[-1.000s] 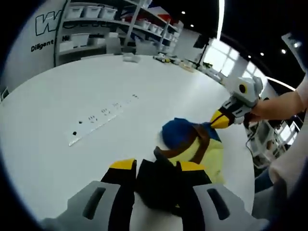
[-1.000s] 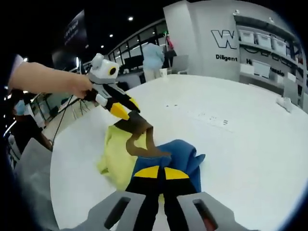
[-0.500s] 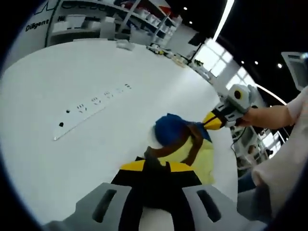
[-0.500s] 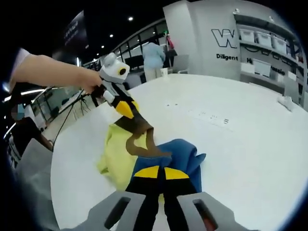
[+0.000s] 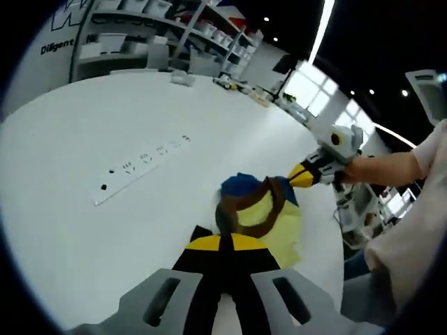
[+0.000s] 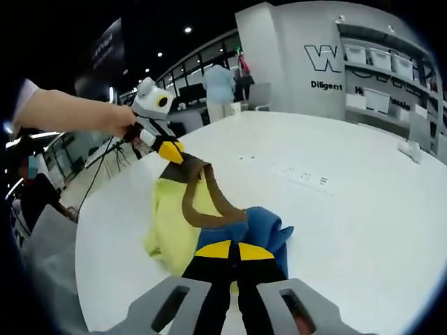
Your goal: Fold the garment on the visible template until the final outline fits inside the template.
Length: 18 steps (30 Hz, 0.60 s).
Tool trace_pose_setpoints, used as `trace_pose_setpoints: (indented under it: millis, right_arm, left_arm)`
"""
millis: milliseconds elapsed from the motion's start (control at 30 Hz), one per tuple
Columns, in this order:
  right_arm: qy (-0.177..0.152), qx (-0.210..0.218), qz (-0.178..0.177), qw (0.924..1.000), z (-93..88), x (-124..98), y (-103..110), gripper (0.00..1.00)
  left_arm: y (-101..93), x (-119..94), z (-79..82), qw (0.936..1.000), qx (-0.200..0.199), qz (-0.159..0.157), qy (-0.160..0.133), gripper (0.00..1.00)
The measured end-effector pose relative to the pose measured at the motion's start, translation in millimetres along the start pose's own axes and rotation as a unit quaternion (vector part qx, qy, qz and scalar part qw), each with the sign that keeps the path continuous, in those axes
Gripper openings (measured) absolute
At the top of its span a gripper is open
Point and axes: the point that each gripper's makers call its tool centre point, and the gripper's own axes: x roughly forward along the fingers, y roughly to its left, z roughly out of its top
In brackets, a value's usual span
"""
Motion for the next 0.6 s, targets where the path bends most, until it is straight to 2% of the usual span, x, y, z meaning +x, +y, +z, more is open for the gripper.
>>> trace_pose_setpoints:
  millis: [333,467,600]
  right_arm:
    - [-0.017,-0.012,0.0,0.9998,17.7,-16,7,0.0]
    - [-0.027,-0.013,0.002,0.9995,26.5,-24,11,0.0]
    - [-0.036,-0.013,0.007,0.9992,33.0,-36,18,0.0]
  left_arm:
    - [-32.4,-32,0.1,0.9978,0.026,0.035,-0.05,0.02]
    - [-44.9,-43,-2.0,0.9961,0.041,0.051,-0.06,0.02]
    - [-62.5,-52,-2.5,0.995,0.044,0.051,-0.073,0.02]
